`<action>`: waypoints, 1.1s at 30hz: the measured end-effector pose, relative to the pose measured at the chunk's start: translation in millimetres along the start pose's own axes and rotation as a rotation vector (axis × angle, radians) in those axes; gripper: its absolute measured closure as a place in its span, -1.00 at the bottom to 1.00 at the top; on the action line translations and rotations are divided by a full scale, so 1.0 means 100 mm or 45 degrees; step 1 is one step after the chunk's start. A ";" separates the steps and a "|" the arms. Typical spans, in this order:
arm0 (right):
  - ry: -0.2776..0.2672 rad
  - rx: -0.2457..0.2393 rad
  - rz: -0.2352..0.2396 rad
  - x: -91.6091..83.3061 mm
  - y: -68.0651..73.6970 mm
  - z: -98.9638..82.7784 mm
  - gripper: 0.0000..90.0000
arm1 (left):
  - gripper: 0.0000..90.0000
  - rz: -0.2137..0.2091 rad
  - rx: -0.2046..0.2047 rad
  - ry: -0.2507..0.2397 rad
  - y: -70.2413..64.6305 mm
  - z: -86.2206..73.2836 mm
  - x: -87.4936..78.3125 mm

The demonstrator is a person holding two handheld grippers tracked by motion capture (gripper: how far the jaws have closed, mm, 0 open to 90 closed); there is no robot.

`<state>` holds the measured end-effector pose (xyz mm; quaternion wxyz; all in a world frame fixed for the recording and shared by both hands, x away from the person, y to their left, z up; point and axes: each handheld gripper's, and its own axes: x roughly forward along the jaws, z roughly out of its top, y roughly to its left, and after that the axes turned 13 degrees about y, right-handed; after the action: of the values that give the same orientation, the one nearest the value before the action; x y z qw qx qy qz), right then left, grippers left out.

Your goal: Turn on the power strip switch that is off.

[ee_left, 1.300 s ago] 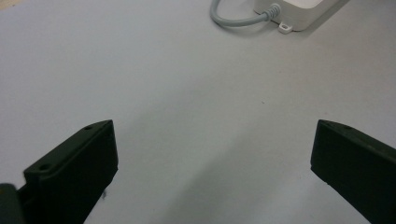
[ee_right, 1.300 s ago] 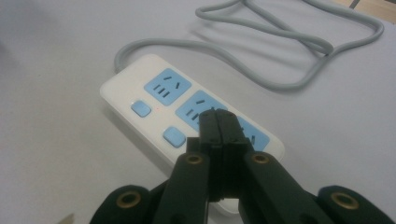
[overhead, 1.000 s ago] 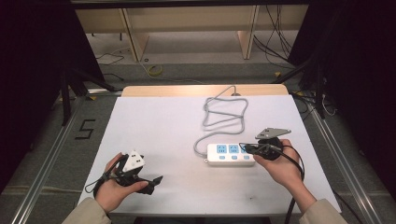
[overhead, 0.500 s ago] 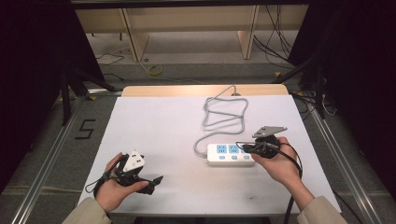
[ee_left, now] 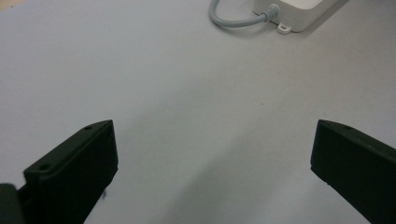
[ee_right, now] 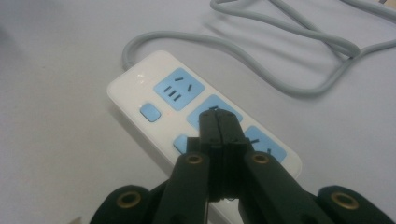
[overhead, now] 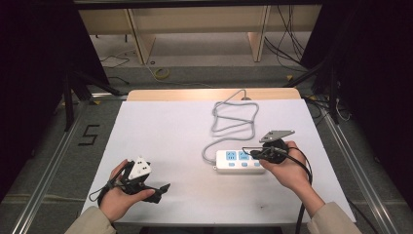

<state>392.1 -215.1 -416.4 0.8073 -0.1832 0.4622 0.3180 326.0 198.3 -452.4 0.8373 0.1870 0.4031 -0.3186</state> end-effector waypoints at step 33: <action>0.099 -0.041 0.031 0.10 0.06 0.14 1.00 | -0.99 -0.002 0.002 0.001 0.00 0.00 0.01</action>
<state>400.7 -199.6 -418.2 0.7818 -0.2026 0.4903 0.3278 326.5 197.7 -452.7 0.8367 0.1876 0.4032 -0.3196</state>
